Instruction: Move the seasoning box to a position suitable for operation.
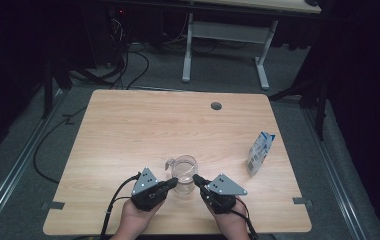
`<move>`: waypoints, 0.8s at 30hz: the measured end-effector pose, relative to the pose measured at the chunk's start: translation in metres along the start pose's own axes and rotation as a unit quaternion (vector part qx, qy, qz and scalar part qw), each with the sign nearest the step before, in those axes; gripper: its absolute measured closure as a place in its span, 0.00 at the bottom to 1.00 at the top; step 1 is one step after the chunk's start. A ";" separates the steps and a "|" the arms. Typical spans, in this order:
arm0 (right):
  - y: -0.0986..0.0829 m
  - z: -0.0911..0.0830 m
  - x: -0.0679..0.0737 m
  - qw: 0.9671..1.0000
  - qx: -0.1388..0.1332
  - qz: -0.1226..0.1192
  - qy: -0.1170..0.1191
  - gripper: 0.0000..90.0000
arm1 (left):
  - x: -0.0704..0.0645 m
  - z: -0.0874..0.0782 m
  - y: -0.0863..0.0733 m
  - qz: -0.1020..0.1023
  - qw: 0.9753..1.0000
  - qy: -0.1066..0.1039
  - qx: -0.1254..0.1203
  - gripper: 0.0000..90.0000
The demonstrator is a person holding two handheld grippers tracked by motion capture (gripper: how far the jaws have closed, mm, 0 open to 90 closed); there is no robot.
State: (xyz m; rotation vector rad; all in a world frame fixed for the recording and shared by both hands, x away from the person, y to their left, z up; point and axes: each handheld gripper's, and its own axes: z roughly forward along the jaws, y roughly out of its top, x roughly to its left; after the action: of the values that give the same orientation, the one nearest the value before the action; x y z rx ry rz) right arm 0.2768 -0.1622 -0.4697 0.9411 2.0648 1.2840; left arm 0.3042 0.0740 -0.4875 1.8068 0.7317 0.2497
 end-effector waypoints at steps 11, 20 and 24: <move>-0.002 0.005 -0.003 1.000 0.003 0.007 -0.004 0.99 | -0.002 0.000 0.002 0.004 1.000 0.001 -0.007 1.00; -0.003 0.008 -0.003 1.000 0.002 0.007 -0.002 1.00 | -0.001 -0.005 0.005 0.002 1.000 0.002 -0.026 1.00; -0.003 0.007 -0.003 1.000 0.001 0.007 -0.003 1.00 | 0.000 -0.007 0.007 0.001 0.999 0.005 -0.034 1.00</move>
State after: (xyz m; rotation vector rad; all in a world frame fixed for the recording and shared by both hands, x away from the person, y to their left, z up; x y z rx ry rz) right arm 0.2834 -0.1615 -0.4754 0.9596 2.0585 1.2848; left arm 0.3031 0.0783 -0.4787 1.7425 0.7189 0.2824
